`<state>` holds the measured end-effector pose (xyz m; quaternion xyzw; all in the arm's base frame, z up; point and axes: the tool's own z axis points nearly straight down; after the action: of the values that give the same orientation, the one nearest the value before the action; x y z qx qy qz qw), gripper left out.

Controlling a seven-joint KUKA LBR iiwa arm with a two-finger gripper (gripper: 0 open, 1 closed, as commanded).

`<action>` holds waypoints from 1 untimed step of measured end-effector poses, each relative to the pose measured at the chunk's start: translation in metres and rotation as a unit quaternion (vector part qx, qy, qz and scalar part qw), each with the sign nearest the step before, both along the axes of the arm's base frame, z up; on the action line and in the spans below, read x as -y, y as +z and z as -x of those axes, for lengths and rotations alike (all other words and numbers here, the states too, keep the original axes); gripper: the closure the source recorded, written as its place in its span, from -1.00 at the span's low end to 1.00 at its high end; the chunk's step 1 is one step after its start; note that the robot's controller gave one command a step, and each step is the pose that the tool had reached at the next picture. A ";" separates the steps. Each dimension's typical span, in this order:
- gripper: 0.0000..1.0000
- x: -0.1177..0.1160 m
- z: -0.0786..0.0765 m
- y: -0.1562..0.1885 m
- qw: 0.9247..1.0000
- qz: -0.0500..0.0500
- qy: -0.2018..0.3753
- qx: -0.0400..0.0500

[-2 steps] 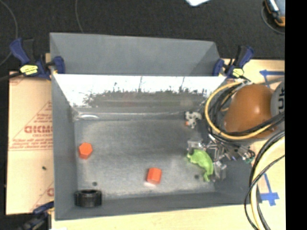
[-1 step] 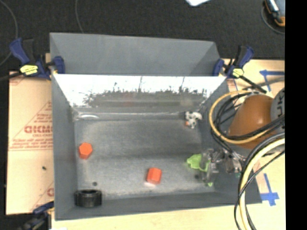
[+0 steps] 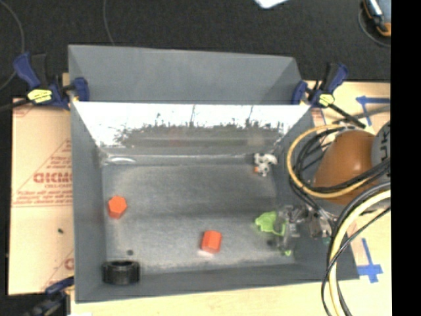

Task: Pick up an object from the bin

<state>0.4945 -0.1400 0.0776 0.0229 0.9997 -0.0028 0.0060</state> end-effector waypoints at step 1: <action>1.00 0.015 0.001 0.066 1.000 0.002 0.013 0.005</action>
Offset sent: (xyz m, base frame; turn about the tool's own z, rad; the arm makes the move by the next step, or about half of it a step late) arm -0.0091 -0.0018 0.1060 -0.0525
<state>0.4935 -0.1553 0.1436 0.0096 0.9999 -0.0046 0.0116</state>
